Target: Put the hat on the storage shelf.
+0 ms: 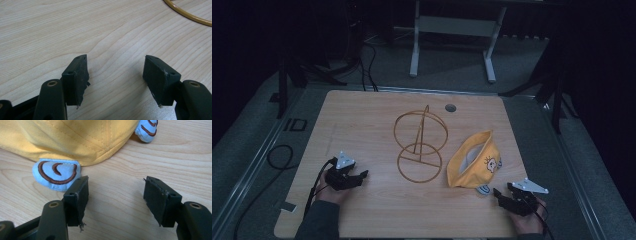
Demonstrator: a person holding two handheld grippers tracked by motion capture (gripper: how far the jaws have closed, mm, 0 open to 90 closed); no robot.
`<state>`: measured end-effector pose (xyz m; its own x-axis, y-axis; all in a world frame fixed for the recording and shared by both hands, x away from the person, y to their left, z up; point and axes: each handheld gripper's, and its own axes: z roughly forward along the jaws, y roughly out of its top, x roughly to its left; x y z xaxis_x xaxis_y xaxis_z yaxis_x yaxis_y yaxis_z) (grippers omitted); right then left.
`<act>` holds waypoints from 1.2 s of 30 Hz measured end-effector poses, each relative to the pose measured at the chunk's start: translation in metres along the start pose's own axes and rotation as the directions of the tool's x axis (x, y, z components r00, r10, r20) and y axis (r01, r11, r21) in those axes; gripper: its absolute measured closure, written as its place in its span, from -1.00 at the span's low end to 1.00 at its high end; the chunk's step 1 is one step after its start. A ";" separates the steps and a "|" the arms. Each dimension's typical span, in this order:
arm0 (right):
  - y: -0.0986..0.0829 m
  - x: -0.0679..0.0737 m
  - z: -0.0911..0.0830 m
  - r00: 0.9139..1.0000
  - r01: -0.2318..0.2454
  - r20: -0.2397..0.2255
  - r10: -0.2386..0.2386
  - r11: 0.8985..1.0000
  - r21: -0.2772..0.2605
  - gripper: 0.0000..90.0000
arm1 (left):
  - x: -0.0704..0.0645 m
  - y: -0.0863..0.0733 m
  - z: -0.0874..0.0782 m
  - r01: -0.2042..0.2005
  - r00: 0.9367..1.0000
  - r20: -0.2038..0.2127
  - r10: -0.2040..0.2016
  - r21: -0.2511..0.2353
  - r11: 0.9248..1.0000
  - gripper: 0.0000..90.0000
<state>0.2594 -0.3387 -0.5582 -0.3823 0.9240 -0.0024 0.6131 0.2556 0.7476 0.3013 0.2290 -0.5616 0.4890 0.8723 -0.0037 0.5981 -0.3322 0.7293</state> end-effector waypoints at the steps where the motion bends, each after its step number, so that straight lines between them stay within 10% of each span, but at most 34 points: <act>1: 0.000 0.000 0.000 1.000 0.000 0.000 0.000 1.000 0.000 -0.19 | 0.000 0.000 0.000 0.000 1.000 0.000 0.000 0.000 1.000 -0.18; 36: -0.001 0.000 -0.001 1.000 0.000 0.000 0.000 1.000 -0.002 -0.17 | 0.000 0.000 0.000 0.002 1.000 0.000 -0.002 -0.005 1.000 -0.18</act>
<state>0.2585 -0.3391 -0.5582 -0.3821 0.9241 -0.0021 0.6119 0.2547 0.7488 0.3013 0.2289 -0.5621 0.4874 0.8732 -0.0050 0.5960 -0.3285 0.7327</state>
